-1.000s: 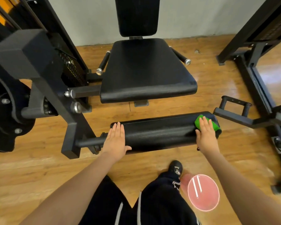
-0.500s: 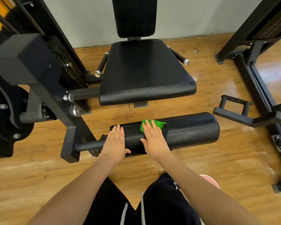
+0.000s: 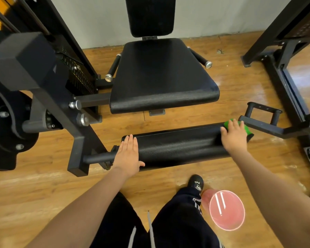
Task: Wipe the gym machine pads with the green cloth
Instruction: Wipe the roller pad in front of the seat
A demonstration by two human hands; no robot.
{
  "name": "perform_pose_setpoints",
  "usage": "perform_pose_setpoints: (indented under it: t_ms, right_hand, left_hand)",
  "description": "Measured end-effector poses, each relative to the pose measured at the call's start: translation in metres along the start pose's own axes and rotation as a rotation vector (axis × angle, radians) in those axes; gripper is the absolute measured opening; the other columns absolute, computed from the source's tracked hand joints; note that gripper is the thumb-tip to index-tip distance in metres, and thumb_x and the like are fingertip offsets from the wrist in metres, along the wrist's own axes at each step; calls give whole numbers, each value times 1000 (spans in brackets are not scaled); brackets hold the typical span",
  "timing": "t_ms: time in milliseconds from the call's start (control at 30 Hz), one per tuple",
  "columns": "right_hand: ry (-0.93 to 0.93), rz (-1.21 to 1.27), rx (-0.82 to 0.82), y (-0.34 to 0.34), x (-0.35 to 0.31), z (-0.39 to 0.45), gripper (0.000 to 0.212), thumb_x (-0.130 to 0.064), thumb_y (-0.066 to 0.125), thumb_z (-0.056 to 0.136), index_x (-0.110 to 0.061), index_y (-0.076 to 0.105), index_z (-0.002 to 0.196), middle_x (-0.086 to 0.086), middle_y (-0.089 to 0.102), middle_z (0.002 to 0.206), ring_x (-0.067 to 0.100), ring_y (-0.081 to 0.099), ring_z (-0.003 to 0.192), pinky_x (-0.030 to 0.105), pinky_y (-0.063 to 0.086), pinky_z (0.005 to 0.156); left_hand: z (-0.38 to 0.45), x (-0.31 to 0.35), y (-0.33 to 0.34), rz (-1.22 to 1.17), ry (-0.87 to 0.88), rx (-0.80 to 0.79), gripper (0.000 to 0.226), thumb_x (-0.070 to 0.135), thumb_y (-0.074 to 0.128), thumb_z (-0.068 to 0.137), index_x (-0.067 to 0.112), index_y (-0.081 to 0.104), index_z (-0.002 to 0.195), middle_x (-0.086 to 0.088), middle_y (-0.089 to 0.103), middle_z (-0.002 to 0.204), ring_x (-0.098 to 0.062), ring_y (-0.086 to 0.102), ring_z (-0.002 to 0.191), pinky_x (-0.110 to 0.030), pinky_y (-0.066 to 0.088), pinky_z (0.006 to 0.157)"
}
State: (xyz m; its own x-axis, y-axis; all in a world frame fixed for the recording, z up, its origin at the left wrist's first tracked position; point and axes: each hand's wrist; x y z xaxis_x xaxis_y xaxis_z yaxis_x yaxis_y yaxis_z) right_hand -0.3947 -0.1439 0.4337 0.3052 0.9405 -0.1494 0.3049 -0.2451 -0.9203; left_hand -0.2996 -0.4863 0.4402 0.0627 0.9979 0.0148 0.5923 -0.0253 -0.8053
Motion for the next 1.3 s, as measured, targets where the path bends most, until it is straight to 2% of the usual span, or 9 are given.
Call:
perform_pose_setpoints:
  t_ms: [200,300,367,600,767,967,1067,1133,1300]
  right_hand:
    - [-415,-27,-7,39,-77,-61,57,-35,34,100,-15,16,149,2,11,157,20,2,145,36,2,116]
    - [-523,25,-19,54,-60,-81,60,-31,38,99,-18,9,150,-2,3,158,13,-8,143,34,-2,115]
    - [-607,20,-15,57,-29,-81,60,-29,41,98,-16,12,149,-1,9,157,13,-4,141,42,11,118]
    - [-351,118,116,31,66,-46,57,-22,44,97,-12,18,146,5,19,155,19,5,143,46,14,117]
    - [-372,208,201,21,60,-11,47,-23,42,98,-11,35,143,6,30,151,27,16,143,37,9,115]
    - [-727,183,155,33,77,-15,71,15,62,72,-11,46,136,5,44,143,24,27,138,52,22,112]
    - [-829,166,96,43,115,-15,86,23,67,56,-11,51,133,5,47,140,23,25,134,51,14,105]
    - [-777,301,95,42,135,-12,88,26,63,59,-15,46,135,1,41,143,23,24,136,46,18,109]
    - [-177,845,149,5,149,19,53,15,40,90,-9,42,138,-1,36,144,15,23,140,16,13,110]
  left_hand:
    - [-2,2,-1,8,-12,-5,98,53,49,95,0,-11,151,-18,-13,160,-31,-11,148,-39,-2,120]
    - [-2,8,-6,-33,-30,-18,94,57,42,96,0,-9,151,-19,-11,160,-32,-9,148,-41,0,121]
    - [4,14,-14,-79,-66,-31,98,66,35,93,-1,-6,152,-20,-9,160,-34,-8,148,-43,-1,120]
    - [9,97,-20,3,190,1,112,71,47,85,1,-12,151,-19,-17,159,-33,-17,146,-43,-4,120]
    - [15,146,-10,88,83,34,121,69,55,81,0,-17,148,-21,-22,157,-35,-19,145,-44,-7,118]
    - [39,159,-33,109,-58,-59,122,56,68,80,0,-15,150,-17,-16,159,-30,-13,148,-40,-2,120]
    - [38,179,-41,103,-156,-84,117,52,67,83,0,-14,150,-18,-15,160,-31,-11,148,-41,1,121]
    - [37,196,-49,101,-143,-72,114,53,65,85,1,-13,150,-18,-14,160,-30,-11,148,-41,1,120]
    - [45,254,-67,114,31,-32,115,54,64,85,3,-16,150,-15,-19,159,-28,-15,147,-39,-2,119]
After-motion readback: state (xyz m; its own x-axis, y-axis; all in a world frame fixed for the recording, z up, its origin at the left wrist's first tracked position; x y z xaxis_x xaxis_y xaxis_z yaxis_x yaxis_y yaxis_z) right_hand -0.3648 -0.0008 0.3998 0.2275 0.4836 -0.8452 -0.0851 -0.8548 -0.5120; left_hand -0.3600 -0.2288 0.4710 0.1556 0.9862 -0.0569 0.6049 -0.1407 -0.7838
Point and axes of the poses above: each hand's wrist, its own z-axis towards the middle knuckle, its own y-axis out of the palm, x = y × z
